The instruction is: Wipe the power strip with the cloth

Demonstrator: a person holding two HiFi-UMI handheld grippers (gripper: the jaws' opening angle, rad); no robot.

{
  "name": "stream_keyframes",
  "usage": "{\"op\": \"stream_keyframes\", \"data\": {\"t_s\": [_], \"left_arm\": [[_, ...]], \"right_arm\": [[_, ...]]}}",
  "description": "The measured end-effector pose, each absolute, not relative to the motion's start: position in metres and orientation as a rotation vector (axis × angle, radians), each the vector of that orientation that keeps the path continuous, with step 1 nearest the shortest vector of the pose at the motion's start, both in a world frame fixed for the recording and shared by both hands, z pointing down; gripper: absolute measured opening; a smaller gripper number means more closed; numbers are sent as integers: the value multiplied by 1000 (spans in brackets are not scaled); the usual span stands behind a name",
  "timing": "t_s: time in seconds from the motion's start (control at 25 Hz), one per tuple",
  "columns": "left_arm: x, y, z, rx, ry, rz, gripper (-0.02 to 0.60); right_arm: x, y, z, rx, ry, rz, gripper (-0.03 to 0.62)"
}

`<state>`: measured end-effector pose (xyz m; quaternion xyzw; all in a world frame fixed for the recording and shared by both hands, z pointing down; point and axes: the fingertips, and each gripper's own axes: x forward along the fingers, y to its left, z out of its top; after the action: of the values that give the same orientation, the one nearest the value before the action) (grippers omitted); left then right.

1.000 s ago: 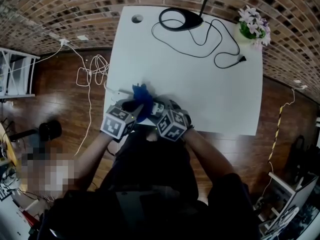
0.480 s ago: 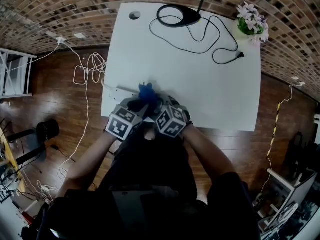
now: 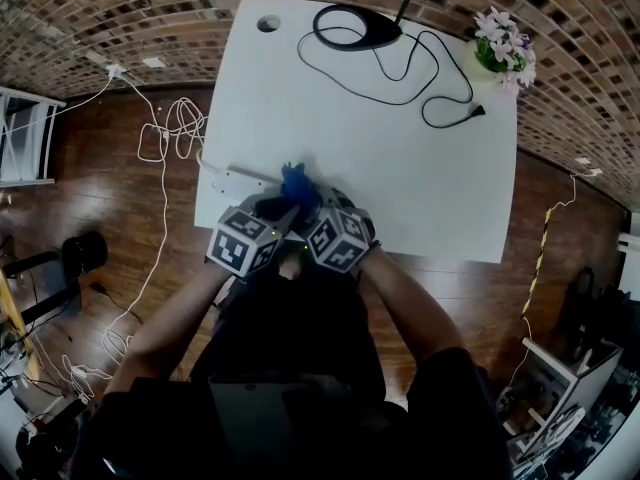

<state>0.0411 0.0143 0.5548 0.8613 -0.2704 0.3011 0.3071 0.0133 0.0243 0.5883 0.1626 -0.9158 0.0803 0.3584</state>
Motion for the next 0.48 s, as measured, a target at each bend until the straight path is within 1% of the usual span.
{"op": "stream_keyframes", "data": {"t_s": [0.2, 0.48], "left_arm": [[49, 16, 553, 2262, -679, 760, 83], [51, 16, 550, 2314, -680, 844, 83]], "right_arm": [[15, 24, 588, 417, -2362, 202, 284], [15, 25, 589, 416, -2364, 202, 284]]}}
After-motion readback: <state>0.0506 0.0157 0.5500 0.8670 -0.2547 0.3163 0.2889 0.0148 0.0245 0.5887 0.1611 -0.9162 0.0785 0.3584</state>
